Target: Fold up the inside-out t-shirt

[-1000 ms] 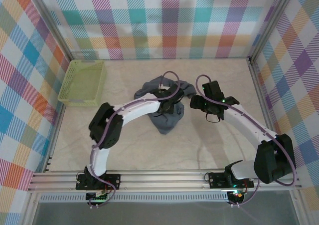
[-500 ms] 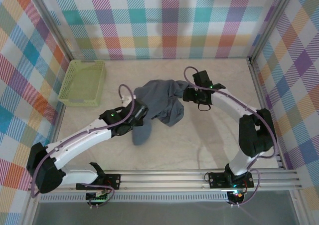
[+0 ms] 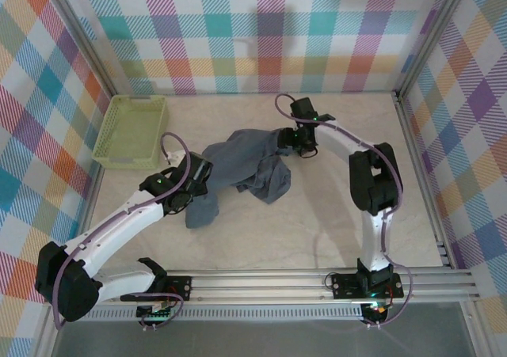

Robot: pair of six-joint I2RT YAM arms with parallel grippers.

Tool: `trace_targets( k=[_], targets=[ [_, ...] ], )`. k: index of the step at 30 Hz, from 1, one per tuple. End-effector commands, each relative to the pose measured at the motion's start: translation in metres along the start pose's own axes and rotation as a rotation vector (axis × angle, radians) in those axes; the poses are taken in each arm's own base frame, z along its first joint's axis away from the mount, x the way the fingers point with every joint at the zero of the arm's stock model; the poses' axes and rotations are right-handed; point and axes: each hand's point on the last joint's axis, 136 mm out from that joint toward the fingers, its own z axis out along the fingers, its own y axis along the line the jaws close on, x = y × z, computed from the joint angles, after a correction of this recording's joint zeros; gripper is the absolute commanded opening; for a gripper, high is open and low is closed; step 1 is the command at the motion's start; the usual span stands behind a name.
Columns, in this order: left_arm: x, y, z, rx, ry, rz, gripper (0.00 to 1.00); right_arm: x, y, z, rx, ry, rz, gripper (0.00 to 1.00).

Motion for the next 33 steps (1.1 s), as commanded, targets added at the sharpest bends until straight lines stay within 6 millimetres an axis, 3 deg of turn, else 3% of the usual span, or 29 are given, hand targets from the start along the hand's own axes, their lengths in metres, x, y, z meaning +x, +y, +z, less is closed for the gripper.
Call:
trace_targets(
  k=[1, 4, 7, 9, 11, 13, 17, 22, 29, 33],
  targets=[
    [-0.004, 0.001, 0.002, -0.004, -0.009, 0.015, 0.0, 0.005, 0.019, 0.014, -0.063, 0.074, -0.017, 0.59],
    [-0.01, 0.001, 0.0, 0.014, 0.003, 0.011, 0.0, 0.007, 0.011, 0.02, -0.016, 0.091, -0.001, 0.39],
    [-0.022, 0.001, -0.004, 0.03, 0.0, 0.006, 0.0, 0.002, 0.011, 0.015, -0.017, 0.066, -0.001, 0.3],
    [-0.031, 0.001, -0.005, 0.044, -0.009, -0.004, 0.0, -0.002, 0.011, 0.012, -0.012, 0.056, -0.013, 0.18],
    [-0.037, 0.001, -0.005, 0.048, -0.011, -0.013, 0.0, -0.009, 0.008, 0.004, 0.018, 0.036, -0.013, 0.02],
    [-0.045, 0.003, -0.008, 0.053, -0.013, -0.027, 0.0, -0.015, 0.004, -0.016, 0.049, -0.003, -0.006, 0.0],
    [-0.068, 0.005, -0.028, 0.083, -0.057, -0.048, 0.0, -0.034, -0.004, -0.097, 0.102, -0.174, -0.012, 0.0],
    [-0.101, 0.008, -0.072, 0.138, -0.159, -0.05, 0.0, -0.041, -0.013, -0.213, 0.138, -0.377, -0.073, 0.0],
    [-0.141, 0.019, -0.149, 0.245, -0.346, -0.1, 0.0, -0.02, -0.016, -0.329, 0.082, -0.568, -0.078, 0.0],
    [-0.147, -0.005, -0.199, 0.493, -0.396, -0.054, 0.0, 0.003, -0.012, -0.386, -0.012, -0.664, -0.085, 0.0]
  ],
)
